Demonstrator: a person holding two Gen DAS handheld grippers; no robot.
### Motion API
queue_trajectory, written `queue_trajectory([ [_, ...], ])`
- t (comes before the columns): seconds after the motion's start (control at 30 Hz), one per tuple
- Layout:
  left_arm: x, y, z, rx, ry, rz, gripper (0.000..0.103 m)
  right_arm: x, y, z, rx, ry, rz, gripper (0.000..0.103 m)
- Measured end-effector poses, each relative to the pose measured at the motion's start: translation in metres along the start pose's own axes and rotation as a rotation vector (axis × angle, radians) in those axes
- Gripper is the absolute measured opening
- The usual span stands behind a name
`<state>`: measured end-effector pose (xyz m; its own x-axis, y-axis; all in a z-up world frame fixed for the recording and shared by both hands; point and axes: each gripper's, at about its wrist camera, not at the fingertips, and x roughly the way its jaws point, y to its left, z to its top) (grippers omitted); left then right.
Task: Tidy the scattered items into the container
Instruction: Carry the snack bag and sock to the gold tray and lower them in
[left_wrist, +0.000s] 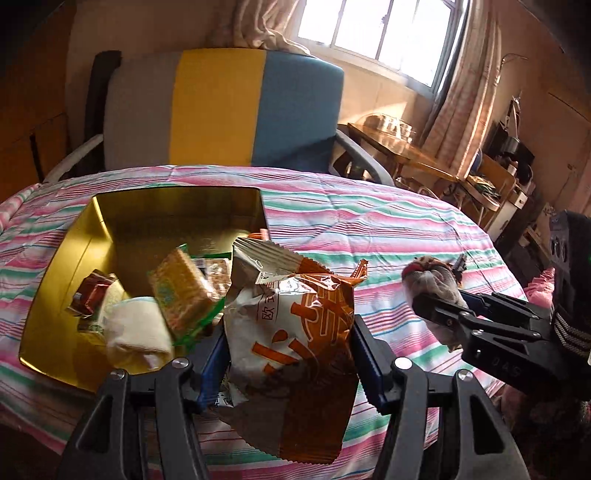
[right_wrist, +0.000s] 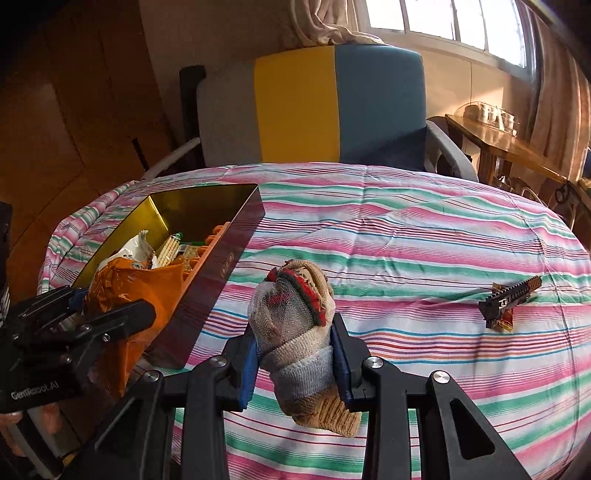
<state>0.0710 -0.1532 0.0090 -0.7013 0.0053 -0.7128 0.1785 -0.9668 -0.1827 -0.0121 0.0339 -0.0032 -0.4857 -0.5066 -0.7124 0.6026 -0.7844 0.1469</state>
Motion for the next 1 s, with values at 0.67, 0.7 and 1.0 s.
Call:
queue_trajectory([
  [0.67, -0.007, 0.101, 0.013, -0.138, -0.033, 0.201, 0.062, 0.045, 0.109, 0.044, -0.141, 0.024, 0.188, 0.035],
  [0.7, -0.006, 0.104, 0.014, -0.140, -0.032, 0.207, 0.062, 0.049, 0.113, 0.047, -0.143, 0.026, 0.194, 0.035],
  [1.0, 0.011, 0.130, 0.024, -0.144, -0.009, 0.251, 0.062, 0.098, 0.141, 0.067, -0.129, 0.088, 0.188, 0.035],
])
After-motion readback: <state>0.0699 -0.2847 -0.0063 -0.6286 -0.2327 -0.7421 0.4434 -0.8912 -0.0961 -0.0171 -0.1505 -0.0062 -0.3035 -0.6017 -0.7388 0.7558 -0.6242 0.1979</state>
